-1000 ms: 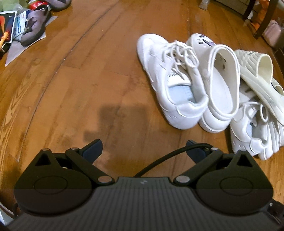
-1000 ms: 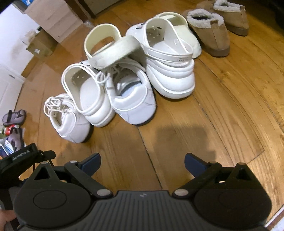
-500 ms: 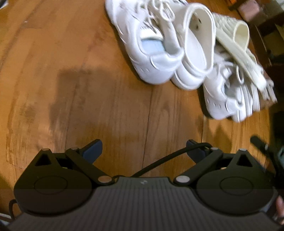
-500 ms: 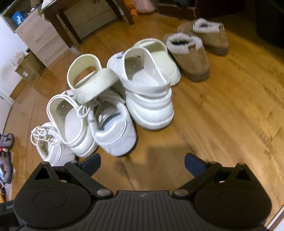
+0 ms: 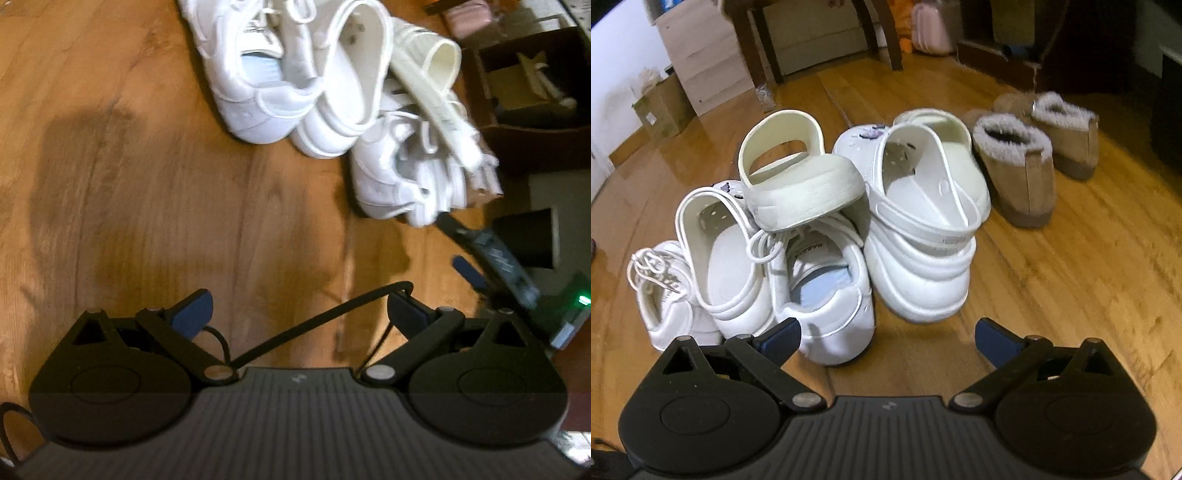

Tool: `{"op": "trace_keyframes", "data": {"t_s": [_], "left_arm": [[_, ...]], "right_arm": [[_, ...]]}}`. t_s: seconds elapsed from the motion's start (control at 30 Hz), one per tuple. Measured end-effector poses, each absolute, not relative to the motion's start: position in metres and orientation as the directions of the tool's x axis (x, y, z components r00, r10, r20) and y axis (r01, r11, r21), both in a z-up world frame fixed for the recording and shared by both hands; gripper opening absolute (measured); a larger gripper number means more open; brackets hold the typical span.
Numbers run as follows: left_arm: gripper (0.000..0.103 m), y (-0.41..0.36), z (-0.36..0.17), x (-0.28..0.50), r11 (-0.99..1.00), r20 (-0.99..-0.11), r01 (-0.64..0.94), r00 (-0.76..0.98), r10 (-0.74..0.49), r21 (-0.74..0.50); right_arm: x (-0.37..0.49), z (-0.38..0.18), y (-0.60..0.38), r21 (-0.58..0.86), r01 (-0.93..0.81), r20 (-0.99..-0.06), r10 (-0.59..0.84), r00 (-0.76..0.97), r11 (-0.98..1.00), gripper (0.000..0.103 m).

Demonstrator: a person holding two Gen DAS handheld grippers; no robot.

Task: Organize scattered shoes
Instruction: 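Move the left tool toward the white sneaker at the pile's edge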

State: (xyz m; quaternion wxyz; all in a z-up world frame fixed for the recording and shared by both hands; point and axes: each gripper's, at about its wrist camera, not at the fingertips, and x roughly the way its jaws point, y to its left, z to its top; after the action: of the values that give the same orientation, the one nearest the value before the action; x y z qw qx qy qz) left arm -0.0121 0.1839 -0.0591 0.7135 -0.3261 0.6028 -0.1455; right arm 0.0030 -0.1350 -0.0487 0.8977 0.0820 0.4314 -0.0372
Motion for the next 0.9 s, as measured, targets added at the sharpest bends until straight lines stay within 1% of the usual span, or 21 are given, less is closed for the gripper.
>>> {"op": "trace_keyframes", "data": {"t_s": [0.1, 0.23, 0.33, 0.4, 0.5, 0.6, 0.67, 0.73, 0.9], "left_arm": [[0.102, 0.184, -0.054, -0.013, 0.747, -0.753, -0.130, 0.231, -0.617, -0.652], [0.102, 0.191, -0.060, -0.015, 0.673, -0.685, -0.138, 0.226, -0.693, -0.727], [0.102, 0.197, -0.070, -0.016, 0.625, -0.653, -0.190, 0.222, -0.724, -0.758], [0.102, 0.197, -0.073, -0.017, 0.633, -0.664, -0.200, 0.215, -0.716, -0.748], [0.102, 0.196, -0.076, -0.017, 0.647, -0.682, -0.216, 0.208, -0.701, -0.731], [0.102, 0.198, -0.077, -0.018, 0.642, -0.680, -0.225, 0.211, -0.702, -0.733], [0.102, 0.199, -0.077, -0.018, 0.643, -0.681, -0.227, 0.214, -0.700, -0.732], [0.102, 0.200, -0.076, -0.018, 0.648, -0.686, -0.226, 0.217, -0.694, -0.727], [0.102, 0.204, -0.079, -0.019, 0.649, -0.693, -0.246, 0.217, -0.687, -0.720]], "right_arm": [[0.004, -0.043, -0.138, 0.070, 0.132, -0.739, -0.038, 0.673, 0.989, 0.101], [-0.003, -0.034, -0.133, 0.057, 0.008, -0.688, 0.033, 0.725, 0.998, 0.101], [-0.020, -0.029, -0.120, 0.180, -0.232, -0.671, 0.292, 0.681, 0.956, 0.101], [-0.030, -0.029, -0.111, 0.224, -0.310, -0.666, 0.377, 0.644, 0.924, 0.099], [-0.044, -0.031, -0.093, 0.203, -0.403, -0.676, 0.426, 0.601, 0.892, 0.095], [-0.052, -0.035, -0.079, 0.120, -0.446, -0.703, 0.393, 0.592, 0.887, 0.089], [-0.054, -0.039, -0.072, 0.094, -0.468, -0.719, 0.385, 0.579, 0.879, 0.081], [-0.055, -0.037, -0.071, 0.120, -0.471, -0.717, 0.405, 0.568, 0.874, 0.078], [-0.066, -0.030, -0.081, 0.223, -0.464, -0.674, 0.479, 0.563, 0.858, 0.078]]}}
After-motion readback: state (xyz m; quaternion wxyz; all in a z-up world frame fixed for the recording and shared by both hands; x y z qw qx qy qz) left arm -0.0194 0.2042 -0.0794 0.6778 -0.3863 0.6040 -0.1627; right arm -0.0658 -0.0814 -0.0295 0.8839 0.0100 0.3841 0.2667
